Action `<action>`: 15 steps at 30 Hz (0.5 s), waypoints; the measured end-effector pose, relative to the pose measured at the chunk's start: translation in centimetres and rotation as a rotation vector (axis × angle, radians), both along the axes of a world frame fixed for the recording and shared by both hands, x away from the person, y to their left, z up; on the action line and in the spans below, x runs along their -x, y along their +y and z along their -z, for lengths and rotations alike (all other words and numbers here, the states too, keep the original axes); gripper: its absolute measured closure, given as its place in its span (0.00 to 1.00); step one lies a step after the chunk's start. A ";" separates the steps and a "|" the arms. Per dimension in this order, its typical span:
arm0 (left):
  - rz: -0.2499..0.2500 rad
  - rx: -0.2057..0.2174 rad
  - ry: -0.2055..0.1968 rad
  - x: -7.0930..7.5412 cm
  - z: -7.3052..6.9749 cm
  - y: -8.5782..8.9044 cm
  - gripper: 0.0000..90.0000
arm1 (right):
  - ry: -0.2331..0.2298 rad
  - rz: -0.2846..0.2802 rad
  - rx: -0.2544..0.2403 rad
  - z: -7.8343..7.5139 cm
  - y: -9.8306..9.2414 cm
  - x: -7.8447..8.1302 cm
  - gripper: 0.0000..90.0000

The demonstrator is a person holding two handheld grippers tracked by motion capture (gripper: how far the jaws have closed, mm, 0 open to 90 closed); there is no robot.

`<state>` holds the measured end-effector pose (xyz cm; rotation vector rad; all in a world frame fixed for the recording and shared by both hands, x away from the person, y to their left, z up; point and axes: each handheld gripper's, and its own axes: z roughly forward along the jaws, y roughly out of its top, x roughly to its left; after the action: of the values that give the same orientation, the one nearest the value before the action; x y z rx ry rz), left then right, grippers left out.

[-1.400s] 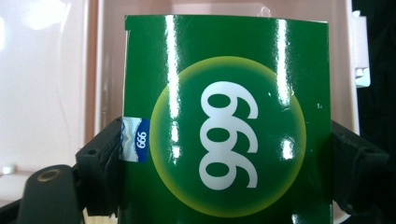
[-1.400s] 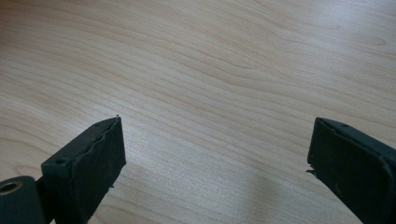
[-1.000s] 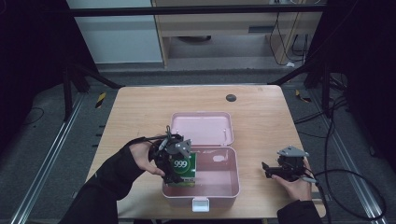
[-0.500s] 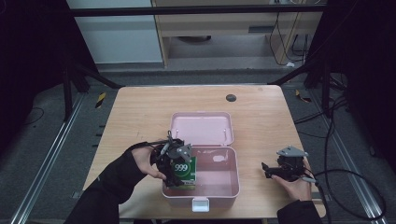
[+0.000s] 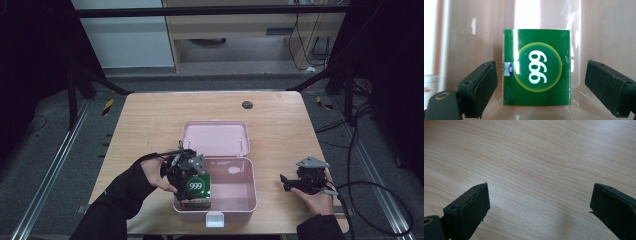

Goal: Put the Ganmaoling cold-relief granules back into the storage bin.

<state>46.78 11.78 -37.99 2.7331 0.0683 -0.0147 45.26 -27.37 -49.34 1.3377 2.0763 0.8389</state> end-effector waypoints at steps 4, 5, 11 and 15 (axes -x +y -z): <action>-0.024 0.054 -0.025 0.3 -1.2 0.4 0.12 | -0.001 0.003 -0.003 0.0 0.0 0.0 0.03; -0.038 0.083 -0.025 0.5 -1.6 0.6 0.13 | -0.002 0.003 -0.003 -0.1 0.0 0.0 0.03; -0.407 0.502 0.059 2.8 -2.2 0.3 0.20 | -0.011 0.014 -0.006 -0.2 -0.2 0.1 0.04; -0.437 0.550 0.051 2.9 -2.9 1.2 0.26 | -0.009 0.014 -0.007 -0.2 -0.2 0.1 0.05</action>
<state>43.86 13.02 -35.07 2.1198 0.5833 0.0178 45.16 -27.55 -49.14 1.3481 2.0564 0.8455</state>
